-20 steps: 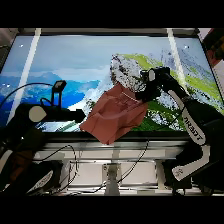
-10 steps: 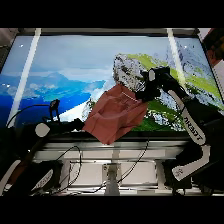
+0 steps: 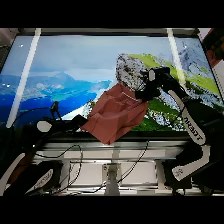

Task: Fold the clothes and pants, and hang the long-sleeved shirts on hangers.

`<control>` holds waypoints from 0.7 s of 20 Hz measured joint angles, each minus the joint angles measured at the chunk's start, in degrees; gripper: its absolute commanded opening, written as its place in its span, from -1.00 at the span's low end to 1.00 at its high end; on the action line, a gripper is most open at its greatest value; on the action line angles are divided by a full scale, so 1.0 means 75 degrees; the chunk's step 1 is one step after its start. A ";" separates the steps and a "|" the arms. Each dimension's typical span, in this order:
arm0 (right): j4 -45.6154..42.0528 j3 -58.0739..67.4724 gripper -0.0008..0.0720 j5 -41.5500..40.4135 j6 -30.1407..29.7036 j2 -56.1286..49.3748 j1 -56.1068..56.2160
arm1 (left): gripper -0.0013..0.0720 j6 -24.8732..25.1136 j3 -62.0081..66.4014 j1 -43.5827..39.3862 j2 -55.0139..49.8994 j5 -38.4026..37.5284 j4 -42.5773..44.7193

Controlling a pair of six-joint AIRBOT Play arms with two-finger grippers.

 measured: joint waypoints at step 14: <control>0.0029 0.0000 -0.92 -0.0099 -0.0003 0.0000 0.0000 | -0.81 -0.0015 -0.0003 -0.0216 -0.0799 0.0119 -0.0481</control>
